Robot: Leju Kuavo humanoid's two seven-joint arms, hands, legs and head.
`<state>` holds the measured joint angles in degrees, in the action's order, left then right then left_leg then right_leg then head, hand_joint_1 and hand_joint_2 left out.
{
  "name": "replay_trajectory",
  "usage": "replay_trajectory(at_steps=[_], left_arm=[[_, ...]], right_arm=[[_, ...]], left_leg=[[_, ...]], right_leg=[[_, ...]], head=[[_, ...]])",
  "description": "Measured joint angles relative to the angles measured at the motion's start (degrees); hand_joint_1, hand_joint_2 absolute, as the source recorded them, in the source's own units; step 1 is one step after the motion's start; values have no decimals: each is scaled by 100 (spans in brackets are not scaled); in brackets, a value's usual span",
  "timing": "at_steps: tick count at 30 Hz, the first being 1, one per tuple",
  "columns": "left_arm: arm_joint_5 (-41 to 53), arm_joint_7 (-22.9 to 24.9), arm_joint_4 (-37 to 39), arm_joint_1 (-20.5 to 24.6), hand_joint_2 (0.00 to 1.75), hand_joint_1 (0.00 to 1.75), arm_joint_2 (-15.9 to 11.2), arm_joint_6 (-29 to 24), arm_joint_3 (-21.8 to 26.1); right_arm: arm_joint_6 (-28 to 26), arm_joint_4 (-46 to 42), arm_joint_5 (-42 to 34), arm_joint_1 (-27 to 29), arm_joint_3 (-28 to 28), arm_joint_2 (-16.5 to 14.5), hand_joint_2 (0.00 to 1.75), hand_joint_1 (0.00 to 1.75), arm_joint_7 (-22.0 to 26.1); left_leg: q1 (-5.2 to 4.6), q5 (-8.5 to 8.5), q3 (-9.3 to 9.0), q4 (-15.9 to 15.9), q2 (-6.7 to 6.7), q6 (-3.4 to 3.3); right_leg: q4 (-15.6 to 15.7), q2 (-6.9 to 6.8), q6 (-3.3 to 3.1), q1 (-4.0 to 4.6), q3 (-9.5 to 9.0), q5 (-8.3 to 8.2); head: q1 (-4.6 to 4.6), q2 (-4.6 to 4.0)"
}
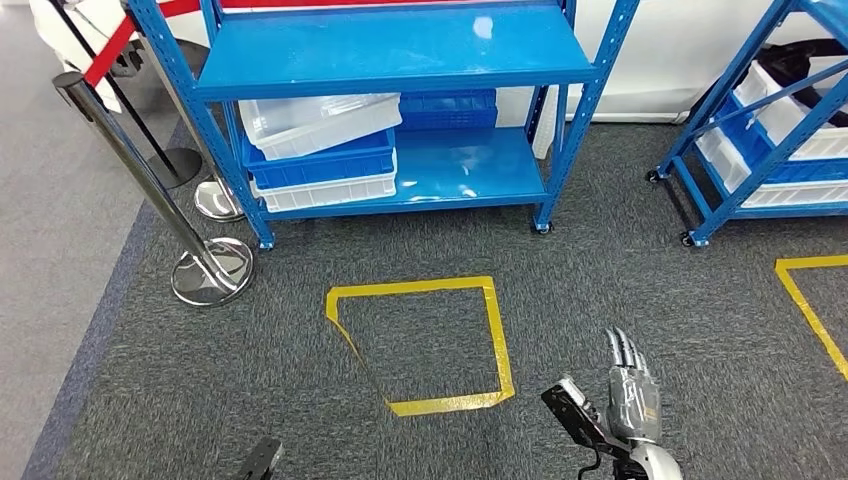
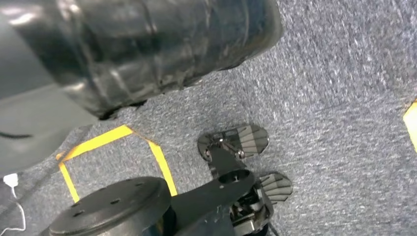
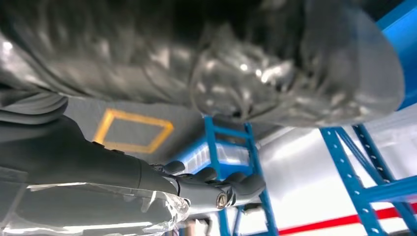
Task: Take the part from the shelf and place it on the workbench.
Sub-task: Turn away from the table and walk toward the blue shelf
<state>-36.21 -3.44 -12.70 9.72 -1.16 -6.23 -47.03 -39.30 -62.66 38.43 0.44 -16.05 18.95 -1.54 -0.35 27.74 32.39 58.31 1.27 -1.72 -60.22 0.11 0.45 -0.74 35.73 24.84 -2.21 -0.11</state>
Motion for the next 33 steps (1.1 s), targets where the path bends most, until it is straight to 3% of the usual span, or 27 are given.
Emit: replay_trajectory(at_steps=[4, 7, 8, 9, 10, 12, 14, 16, 19, 20, 22, 24, 25, 26, 28, 30, 33], left_arm=[[-43, 27, 0, 28, 0, 0, -1, 11, -1], [-49, 56, 0, 57, 0, 0, 11, 20, -1], [-51, 67, 0, 57, 0, 0, 14, 22, -2], [-52, 74, 0, 55, 0, 0, 15, 21, -2], [-55, 78, 0, 58, 0, 0, 15, 21, -3], [-58, 82, 0, 82, 0, 0, 15, 20, -3], [-59, 94, 0, 121, 0, 0, 16, 21, -4], [-51, 114, 0, 145, 0, 0, 20, 22, -8], [12, 135, 0, 132, 0, 0, 32, 28, -10], [54, 127, 0, 124, 0, 0, 37, 35, -15], [121, 92, 0, 105, 0, 0, 44, 43, -42], [138, 82, 0, 68, 0, 0, 53, 40, -68], [137, 93, 0, 45, 0, 0, 63, 39, -73], [133, 107, 0, 28, 0, 0, 75, 38, -73], [125, 165, 0, 21, 0, 0, 94, 38, -74], [118, 293, 0, 38, 0, 0, 98, 38, -76], [96, 526, 0, 54, 0, 0, 91, 20, -79]], right_arm=[[-11, 1197, 222, -134, 1538, -432, 0, 0, 911], [2, 2148, -42, -270, 2463, -677, 0, 0, 1145], [8, 2433, -68, -298, 2707, -754, 0, 0, 1133], [15, 2710, -70, -326, 2919, -828, 0, 0, 1092], [18, 2982, -30, -353, 3117, -900, 0, 0, 1008], [11, 3448, 165, -393, 3439, -1050, 0, 0, 743], [2, 3760, 428, -416, 3587, -1172, 0, 0, 437], [13, 4025, 565, -455, 3665, -1261, 0, 0, 188], [172, 4344, 570, -500, 3846, -1354, 0, 0, -241], [254, 4424, 564, -513, 3903, -1377, 0, 0, -388], [412, 4582, 597, -528, 4009, -1425, 0, 0, -651], [589, 4715, 694, -524, 4068, -1480, 0, 0, -854], [682, 4768, 745, -523, 4078, -1507, 0, 0, -934], [763, 4809, 784, -524, 4080, -1532, 0, 0, -994], [905, 4878, 810, -543, 4093, -1577, 0, 0, -1063], [1072, 4936, 759, -571, 4119, -1631, 0, 0, -1072], [1438, 5001, 519, -579, 4182, -1745, 0, 0, -1001]], left_leg=[[2, 134, 59, 148, -39, 124], [47, 560, 553, 1119, -86, 222], [63, 635, 735, 1426, -88, 242], [75, 605, 838, 1562, -88, 256], [83, 455, 826, 1462, -88, 260], [86, 4, 536, 750, -89, 229], [56, -206, 251, 132, -90, 162], [19, -170, 173, -15, -88, 104], [54, -190, 65, -138, -90, 9], [70, -197, 19, -183, -96, -26], [63, -174, -27, -200, -106, -78], [55, -137, -50, -181, -106, -95], [54, -114, -66, -166, -102, -89], [58, -86, -82, -143, -96, -76], [53, -4, -90, -55, -80, -21], [37, 68, -69, 28, -64, 45], [39, 86, -72, 43, -57, 15]], right_leg=[[69, -4, -99, -36, -56, 18], [88, -27, -166, -49, -108, 57], [87, -25, -176, -47, -116, 70], [86, -15, -179, -47, -128, 83], [85, 0, -175, -49, -149, 98], [85, 30, -149, -53, -212, 137], [82, 47, -101, -47, -245, 169], [96, 55, -39, -48, -247, 178], [18, 41, 48, -45, -252, 258], [-175, 36, 65, -40, -170, 365], [-859, 33, 84, -44, 187, 667], [-1385, 32, 108, -51, 510, 782], [-1371, 31, 117, -59, 536, 685], [-1144, 30, 123, -70, 451, 497], [-432, 29, 122, -84, 142, 153], [-60, 39, 77, -77, -36, 65], [-48, 55, 19, -49, -55, 86]], head=[[-13, 0], [-38, 0], [-38, 0], [-38, 0], [-39, 0], [-40, 0], [-39, 0], [-37, 0], [-21, 0], [-9, 0], [10, 0], [14, 0], [14, 0], [15, 0], [21, 0], [23, 0], [17, 0]])
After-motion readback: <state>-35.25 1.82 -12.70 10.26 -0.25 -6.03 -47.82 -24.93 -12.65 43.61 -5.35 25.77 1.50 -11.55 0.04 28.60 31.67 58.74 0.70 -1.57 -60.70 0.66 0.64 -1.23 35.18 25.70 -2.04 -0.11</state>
